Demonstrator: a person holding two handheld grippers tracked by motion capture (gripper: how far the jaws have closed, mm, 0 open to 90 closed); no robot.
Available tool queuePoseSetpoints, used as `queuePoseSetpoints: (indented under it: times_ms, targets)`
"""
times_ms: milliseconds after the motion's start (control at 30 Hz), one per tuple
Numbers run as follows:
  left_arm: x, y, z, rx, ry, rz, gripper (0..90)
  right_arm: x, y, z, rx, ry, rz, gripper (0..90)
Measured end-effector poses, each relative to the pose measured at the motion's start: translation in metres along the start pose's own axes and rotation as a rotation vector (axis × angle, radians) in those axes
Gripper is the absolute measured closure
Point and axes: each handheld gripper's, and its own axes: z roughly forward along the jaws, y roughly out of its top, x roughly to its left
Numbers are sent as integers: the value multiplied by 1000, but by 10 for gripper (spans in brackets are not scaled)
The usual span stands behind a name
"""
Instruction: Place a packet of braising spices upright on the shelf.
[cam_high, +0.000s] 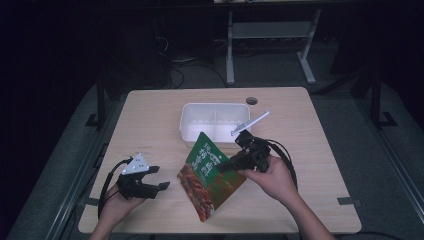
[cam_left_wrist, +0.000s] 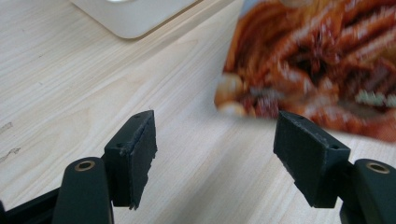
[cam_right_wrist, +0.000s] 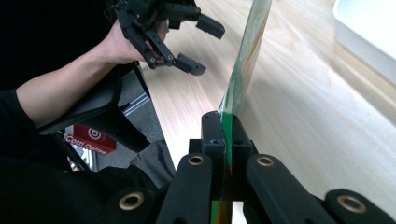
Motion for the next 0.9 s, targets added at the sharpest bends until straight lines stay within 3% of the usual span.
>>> queuePoseSetpoints:
  times_ms: [233, 900]
  targets:
    - [0, 0, 1, 4, -2, -1, 296, 10, 15, -16, 8, -38, -37, 898]
    - [1, -1, 3, 28, 3, 5, 270, 12, 47, -47, 21, -98, -54, 898]
